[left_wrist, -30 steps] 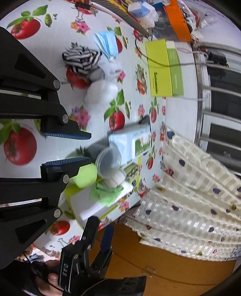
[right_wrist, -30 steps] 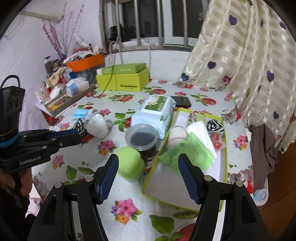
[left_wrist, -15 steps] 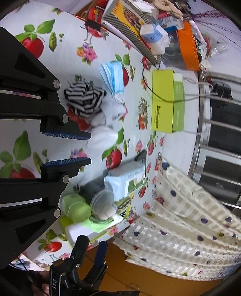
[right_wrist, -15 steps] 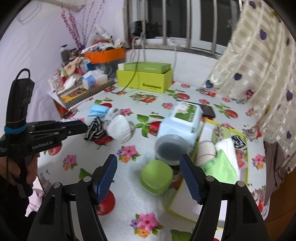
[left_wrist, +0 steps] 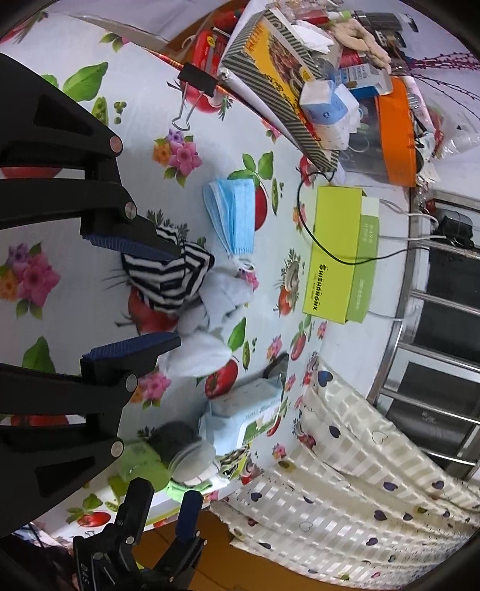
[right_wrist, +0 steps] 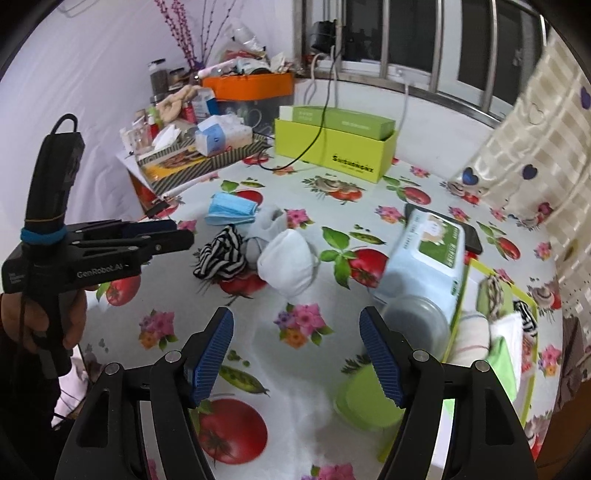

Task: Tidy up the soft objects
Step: 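Grasp the black-and-white striped sock with the left tool, then grasp the white sock with the right tool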

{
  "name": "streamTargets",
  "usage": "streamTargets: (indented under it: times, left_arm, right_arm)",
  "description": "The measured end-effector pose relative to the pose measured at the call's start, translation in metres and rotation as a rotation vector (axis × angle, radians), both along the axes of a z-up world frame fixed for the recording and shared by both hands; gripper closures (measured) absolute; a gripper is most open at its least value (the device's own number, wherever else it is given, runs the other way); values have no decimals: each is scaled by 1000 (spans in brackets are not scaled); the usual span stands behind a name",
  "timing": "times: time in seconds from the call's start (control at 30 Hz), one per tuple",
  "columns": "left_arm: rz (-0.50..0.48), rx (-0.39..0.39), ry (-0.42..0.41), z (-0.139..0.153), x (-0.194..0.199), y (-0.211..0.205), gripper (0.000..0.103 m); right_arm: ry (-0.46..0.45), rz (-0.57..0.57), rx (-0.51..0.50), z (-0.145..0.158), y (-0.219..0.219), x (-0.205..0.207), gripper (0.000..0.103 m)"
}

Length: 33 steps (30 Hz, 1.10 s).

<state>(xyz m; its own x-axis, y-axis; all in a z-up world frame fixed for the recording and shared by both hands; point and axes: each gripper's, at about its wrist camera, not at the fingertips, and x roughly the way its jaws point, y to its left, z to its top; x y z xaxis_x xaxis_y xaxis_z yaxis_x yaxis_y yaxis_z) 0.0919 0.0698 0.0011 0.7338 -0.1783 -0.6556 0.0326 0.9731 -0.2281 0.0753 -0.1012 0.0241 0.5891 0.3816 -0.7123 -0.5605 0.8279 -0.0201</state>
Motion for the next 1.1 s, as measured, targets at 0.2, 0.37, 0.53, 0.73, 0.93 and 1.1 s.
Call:
streamTargets:
  times: [0.2, 0.37, 0.53, 0.73, 0.93, 1.1]
  left_arm:
    - [11, 18, 29, -17, 15, 10, 56]
    - [-14, 35, 40, -29, 25, 10, 55]
    - [-54, 60, 40, -33, 30, 5, 51]
    - [-67, 87, 53, -40, 39, 3, 51]
    - [-95, 87, 95, -55, 46, -1, 51]
    - [-93, 94, 114, -62, 50, -3, 51]
  right_arm:
    - [24, 17, -21, -8, 16, 14, 32]
    - [42, 20, -28, -13, 24, 25, 32]
    - [61, 26, -44, -17, 34, 37, 32]
    - [95, 32, -68, -27, 49, 52, 32]
    - [153, 21, -82, -42, 60, 72, 32]
    - [192, -12, -89, -52, 67, 88, 32]
